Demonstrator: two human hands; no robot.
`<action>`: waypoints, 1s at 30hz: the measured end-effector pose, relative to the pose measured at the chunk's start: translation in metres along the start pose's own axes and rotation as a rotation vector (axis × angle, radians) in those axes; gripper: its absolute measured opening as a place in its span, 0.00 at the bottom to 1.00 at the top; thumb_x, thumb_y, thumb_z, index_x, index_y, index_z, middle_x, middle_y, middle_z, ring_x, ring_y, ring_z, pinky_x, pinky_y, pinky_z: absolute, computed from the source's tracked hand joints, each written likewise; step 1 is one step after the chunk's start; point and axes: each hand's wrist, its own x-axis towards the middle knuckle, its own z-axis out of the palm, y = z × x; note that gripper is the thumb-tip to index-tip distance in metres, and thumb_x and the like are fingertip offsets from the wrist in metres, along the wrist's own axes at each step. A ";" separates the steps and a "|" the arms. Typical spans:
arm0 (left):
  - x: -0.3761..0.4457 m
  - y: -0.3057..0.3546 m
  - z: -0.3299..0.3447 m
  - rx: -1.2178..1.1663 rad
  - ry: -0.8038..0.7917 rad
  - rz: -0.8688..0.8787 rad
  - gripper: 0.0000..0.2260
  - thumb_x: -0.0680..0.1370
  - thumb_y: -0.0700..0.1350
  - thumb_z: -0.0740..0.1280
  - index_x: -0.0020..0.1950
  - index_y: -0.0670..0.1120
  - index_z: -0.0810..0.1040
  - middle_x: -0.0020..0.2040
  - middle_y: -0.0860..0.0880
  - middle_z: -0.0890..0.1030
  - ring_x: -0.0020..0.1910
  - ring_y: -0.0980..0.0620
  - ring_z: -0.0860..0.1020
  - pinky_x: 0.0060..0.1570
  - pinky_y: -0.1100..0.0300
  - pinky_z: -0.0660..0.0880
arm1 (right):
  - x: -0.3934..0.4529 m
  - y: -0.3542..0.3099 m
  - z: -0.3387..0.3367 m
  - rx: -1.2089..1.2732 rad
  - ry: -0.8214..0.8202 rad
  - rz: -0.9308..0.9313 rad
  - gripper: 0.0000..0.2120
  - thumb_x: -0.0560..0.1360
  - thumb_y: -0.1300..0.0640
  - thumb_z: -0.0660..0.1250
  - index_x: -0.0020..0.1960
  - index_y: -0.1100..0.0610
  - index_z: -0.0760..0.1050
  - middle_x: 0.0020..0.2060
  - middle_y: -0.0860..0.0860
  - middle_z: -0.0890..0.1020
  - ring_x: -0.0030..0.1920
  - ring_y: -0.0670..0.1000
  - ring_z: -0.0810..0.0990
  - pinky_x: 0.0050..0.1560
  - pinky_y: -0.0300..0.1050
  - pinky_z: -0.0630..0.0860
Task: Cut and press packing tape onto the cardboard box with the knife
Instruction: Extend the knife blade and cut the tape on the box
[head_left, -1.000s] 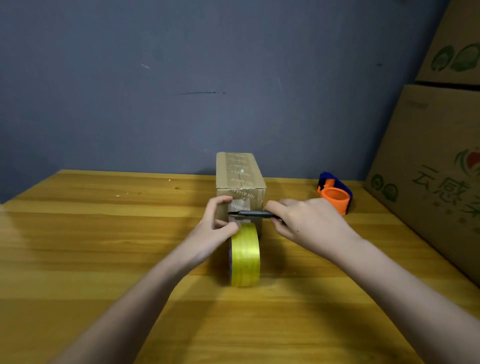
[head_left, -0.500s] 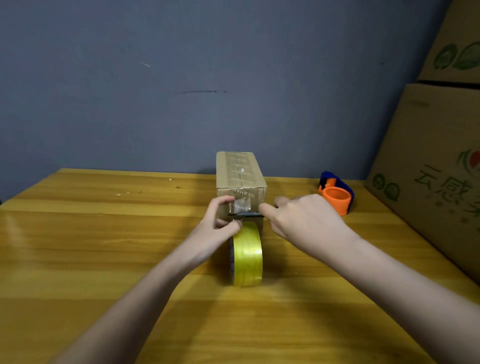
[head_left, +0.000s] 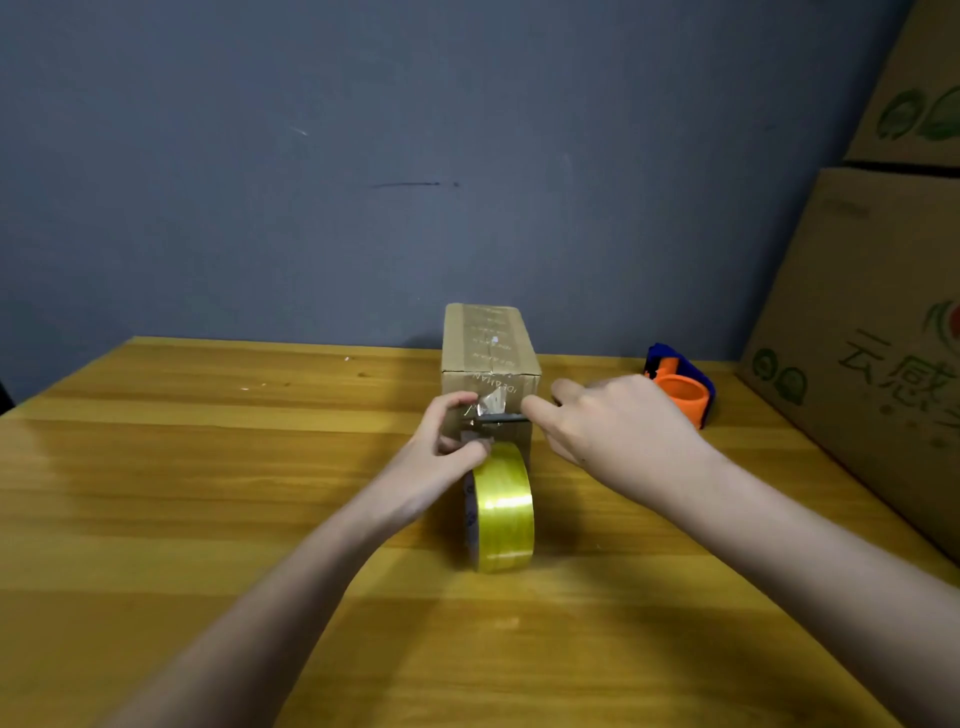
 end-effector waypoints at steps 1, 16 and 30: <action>0.001 0.000 0.000 -0.002 -0.003 -0.004 0.21 0.78 0.47 0.64 0.67 0.63 0.63 0.49 0.50 0.78 0.51 0.55 0.75 0.47 0.62 0.67 | 0.001 0.001 -0.002 0.002 0.014 -0.004 0.11 0.62 0.59 0.76 0.38 0.56 0.74 0.24 0.52 0.73 0.16 0.54 0.68 0.21 0.37 0.51; 0.003 -0.002 -0.001 0.006 -0.017 -0.003 0.22 0.77 0.51 0.65 0.68 0.64 0.63 0.47 0.49 0.78 0.50 0.55 0.75 0.48 0.58 0.67 | -0.012 0.003 0.028 0.048 -0.023 0.064 0.12 0.61 0.61 0.76 0.37 0.56 0.73 0.22 0.51 0.71 0.15 0.53 0.67 0.19 0.36 0.56; -0.002 0.001 0.000 0.006 -0.015 -0.012 0.21 0.79 0.50 0.63 0.69 0.62 0.63 0.43 0.52 0.76 0.45 0.57 0.73 0.58 0.53 0.68 | -0.029 0.012 0.028 0.189 -0.130 0.161 0.09 0.79 0.49 0.53 0.54 0.51 0.69 0.39 0.48 0.79 0.33 0.52 0.79 0.26 0.42 0.68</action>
